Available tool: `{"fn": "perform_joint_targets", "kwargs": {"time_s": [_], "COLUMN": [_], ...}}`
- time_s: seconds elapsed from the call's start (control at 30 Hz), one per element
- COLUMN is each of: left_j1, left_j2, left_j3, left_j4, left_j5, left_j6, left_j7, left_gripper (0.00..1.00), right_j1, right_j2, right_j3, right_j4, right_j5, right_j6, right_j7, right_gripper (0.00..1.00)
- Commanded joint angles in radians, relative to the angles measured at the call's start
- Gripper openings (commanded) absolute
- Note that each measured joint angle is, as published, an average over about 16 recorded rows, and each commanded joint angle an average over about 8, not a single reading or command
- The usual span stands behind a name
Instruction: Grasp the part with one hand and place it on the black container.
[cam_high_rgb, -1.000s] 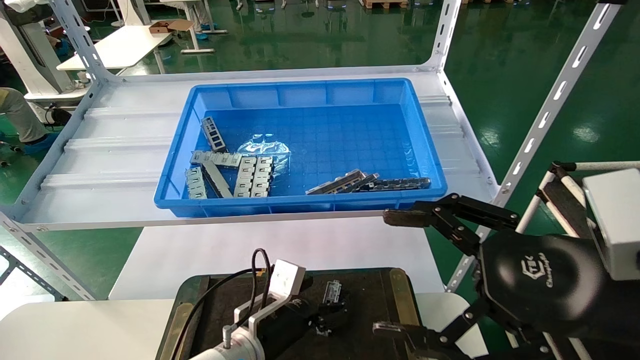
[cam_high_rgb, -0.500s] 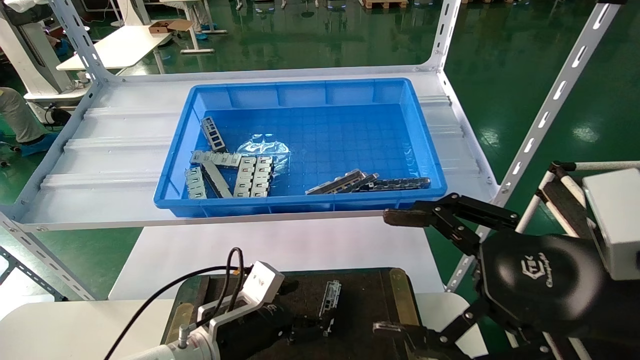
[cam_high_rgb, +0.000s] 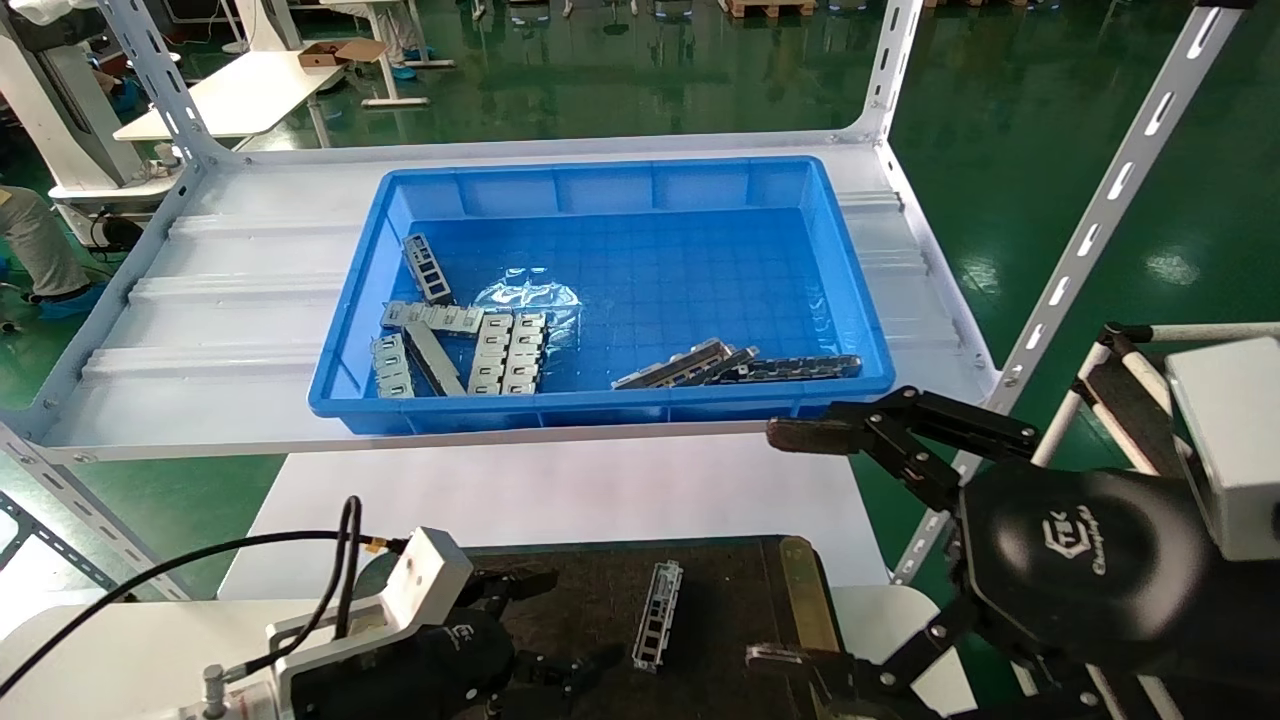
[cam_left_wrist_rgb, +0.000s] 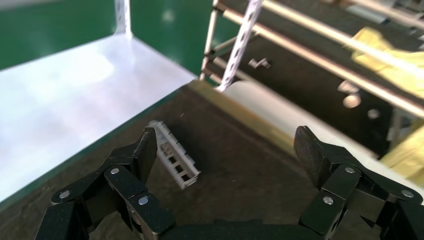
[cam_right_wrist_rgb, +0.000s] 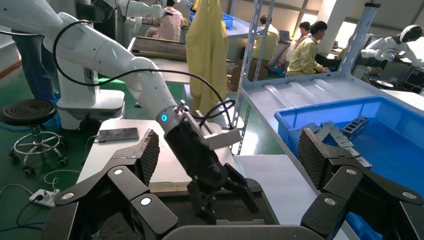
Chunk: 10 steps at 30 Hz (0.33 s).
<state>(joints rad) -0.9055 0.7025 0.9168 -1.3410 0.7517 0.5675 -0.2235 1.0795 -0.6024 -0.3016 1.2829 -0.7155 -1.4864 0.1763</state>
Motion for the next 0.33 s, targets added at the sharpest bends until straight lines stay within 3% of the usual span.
{"fn": "perform_joint_targets", "kwargs": {"time_s": [0.03, 0.33], "left_j1": [0.030, 0.066], "left_j2": [-0.020, -0.054], "left_j3": [-0.051, -0.111], "left_j4": [0.005, 0.012], "left_j5": [-0.051, -0.119], "left_j6": [0.062, 0.156], "left_j7": [0.064, 0.143], "left_gripper": [1.00, 1.00], "right_j1": [0.000, 0.000], "right_j2": [0.000, 0.000], "right_j3": [0.000, 0.000], "right_j4": [0.000, 0.000], "right_j5": [0.000, 0.000], "right_j6": [0.000, 0.000], "right_j7": [0.000, 0.000], "right_gripper": [1.00, 1.00]}}
